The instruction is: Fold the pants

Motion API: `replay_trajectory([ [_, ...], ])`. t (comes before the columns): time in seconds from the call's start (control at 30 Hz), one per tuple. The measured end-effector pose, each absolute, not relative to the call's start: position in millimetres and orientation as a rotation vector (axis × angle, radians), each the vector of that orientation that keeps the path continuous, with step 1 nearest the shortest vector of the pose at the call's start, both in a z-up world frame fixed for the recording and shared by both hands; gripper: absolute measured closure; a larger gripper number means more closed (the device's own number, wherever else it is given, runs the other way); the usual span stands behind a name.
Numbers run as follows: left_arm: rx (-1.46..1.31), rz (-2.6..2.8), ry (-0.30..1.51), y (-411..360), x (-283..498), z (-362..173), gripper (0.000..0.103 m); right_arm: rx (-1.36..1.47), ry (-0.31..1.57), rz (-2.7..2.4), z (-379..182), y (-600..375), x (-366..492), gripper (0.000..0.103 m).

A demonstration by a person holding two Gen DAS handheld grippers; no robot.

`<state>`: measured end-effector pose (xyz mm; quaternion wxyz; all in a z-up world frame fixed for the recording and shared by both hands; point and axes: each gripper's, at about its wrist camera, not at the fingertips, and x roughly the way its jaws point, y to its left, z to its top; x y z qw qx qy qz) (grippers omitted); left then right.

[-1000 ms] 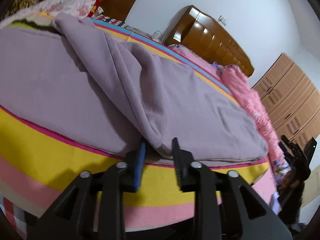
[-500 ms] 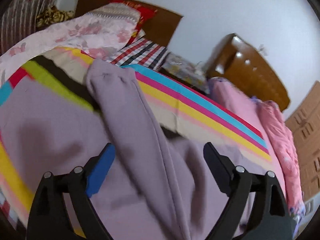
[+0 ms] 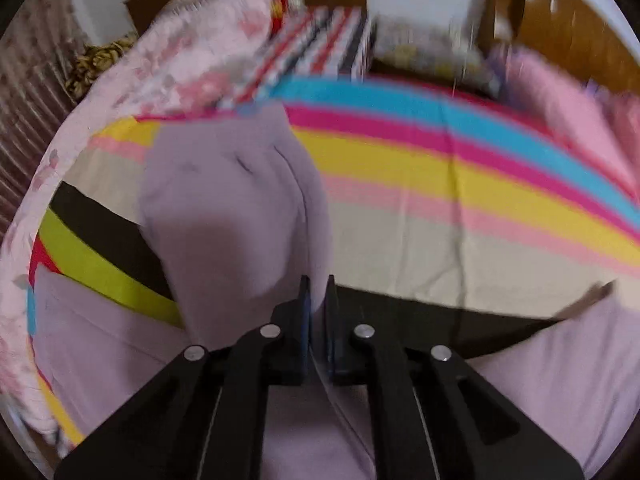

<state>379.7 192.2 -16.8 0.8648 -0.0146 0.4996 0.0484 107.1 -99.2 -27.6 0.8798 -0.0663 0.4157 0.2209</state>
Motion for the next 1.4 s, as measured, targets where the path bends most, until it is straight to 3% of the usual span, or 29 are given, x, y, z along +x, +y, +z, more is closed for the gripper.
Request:
replay_trajectory([
  [0.2,-0.453,0.049,0.729,307,243,35,0.097,-0.126,0.862,0.467,-27,-102,108,0.041],
  [0.3,-0.674,0.028,0.731,366,177,-3,0.095,-0.127,0.857,0.467,-27,-103,109,0.041],
  [0.47,-0.809,0.053,0.791,412,114,-89,0.097,-0.132,0.863,0.464,-27,-102,111,0.041],
  [0.5,-0.823,0.032,0.768,415,108,-90,0.094,-0.136,0.866,0.462,-27,-101,111,0.041],
  [0.6,-0.756,0.057,0.693,419,101,-69,0.06,-0.138,0.878,0.449,-23,-100,110,0.04],
  [0.67,-0.652,0.053,0.658,406,105,-44,0.055,-0.149,0.876,0.446,-22,-99,109,0.04],
  [0.73,-0.474,0.036,0.652,378,115,-15,0.04,-0.151,0.879,0.441,-23,-97,109,0.039],
  [0.83,-0.075,0.076,0.705,313,145,9,0.03,-0.137,0.885,0.432,-25,-96,112,0.038],
  [1.0,0.445,0.128,0.927,241,217,-25,0.033,-0.14,0.881,0.43,-26,-96,112,0.037],
  [1.07,0.493,0.175,0.972,243,240,-40,0.049,-0.137,0.878,0.433,-26,-97,112,0.037],
  [1.13,0.45,0.154,0.99,252,249,-46,0.094,-0.137,0.876,0.435,-26,-97,112,0.037],
  [1.17,0.424,0.153,0.976,257,247,-43,0.094,-0.136,0.875,0.437,-26,-98,112,0.037],
  [1.27,-0.024,0.046,0.831,306,224,-8,0.096,-0.129,0.868,0.45,-27,-100,111,0.037],
  [1.33,-0.497,-0.037,0.666,370,186,11,0.096,-0.128,0.862,0.456,-28,-102,111,0.037],
  [1.4,-0.865,-0.075,0.559,425,153,-2,0.096,-0.126,0.858,0.458,-28,-102,111,0.037],
])
